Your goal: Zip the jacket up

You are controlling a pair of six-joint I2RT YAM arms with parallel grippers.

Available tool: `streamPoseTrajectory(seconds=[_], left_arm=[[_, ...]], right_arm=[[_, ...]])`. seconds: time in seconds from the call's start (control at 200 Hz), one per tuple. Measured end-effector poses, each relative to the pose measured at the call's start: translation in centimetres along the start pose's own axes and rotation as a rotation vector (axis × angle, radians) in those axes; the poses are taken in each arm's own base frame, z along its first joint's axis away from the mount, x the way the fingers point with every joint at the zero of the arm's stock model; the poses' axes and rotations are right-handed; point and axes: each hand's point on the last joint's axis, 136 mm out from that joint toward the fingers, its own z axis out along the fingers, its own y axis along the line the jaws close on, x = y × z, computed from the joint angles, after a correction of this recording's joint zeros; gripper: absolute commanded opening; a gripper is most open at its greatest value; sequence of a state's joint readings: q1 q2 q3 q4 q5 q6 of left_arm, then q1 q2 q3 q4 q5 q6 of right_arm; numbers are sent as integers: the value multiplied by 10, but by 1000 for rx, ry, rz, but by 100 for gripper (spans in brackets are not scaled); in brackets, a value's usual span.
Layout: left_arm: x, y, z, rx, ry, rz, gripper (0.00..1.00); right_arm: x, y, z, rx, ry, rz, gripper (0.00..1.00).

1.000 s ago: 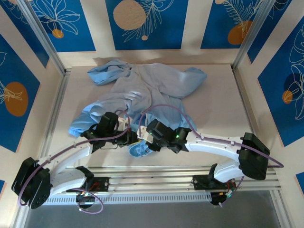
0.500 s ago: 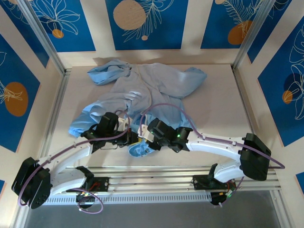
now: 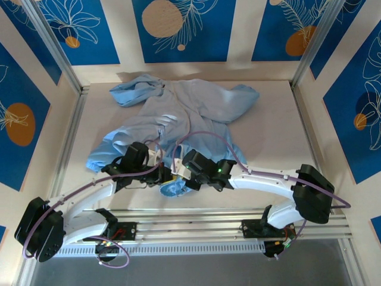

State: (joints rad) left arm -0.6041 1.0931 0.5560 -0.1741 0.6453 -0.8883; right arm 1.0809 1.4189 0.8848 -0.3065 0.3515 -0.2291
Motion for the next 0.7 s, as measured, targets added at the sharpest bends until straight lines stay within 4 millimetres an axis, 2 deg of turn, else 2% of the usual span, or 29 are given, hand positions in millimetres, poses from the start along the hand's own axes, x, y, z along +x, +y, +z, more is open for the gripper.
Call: streamPoseTrajectory(seconds=[0.19,0.225,0.305,0.35,0.42,0.5,0.58,0.695], left_arm=[[6,10,1,-42,18,-29,0],[8,11,2,-45,22,-33,0],[11,16,5,-56,36,-42,0],[13,19,7,-65,45,-50,0],[15,26,10,-80,59,-63,0],[17,34,16,-99,78,-80,0],[19,44,22,-115,92,-93,0],[23,57,29,-133,107,-110,0]], right_arm=[[2,9,6,-24,7,-14,5],[3,11,7,-30,10,-16,11],[5,15,8,-43,14,-7,34],[5,16,9,-53,13,3,43],[3,17,8,-66,-2,30,48],[0,17,5,-93,-25,88,48],[-5,8,-2,-98,-54,185,50],[-8,-17,-7,-71,-76,383,52]])
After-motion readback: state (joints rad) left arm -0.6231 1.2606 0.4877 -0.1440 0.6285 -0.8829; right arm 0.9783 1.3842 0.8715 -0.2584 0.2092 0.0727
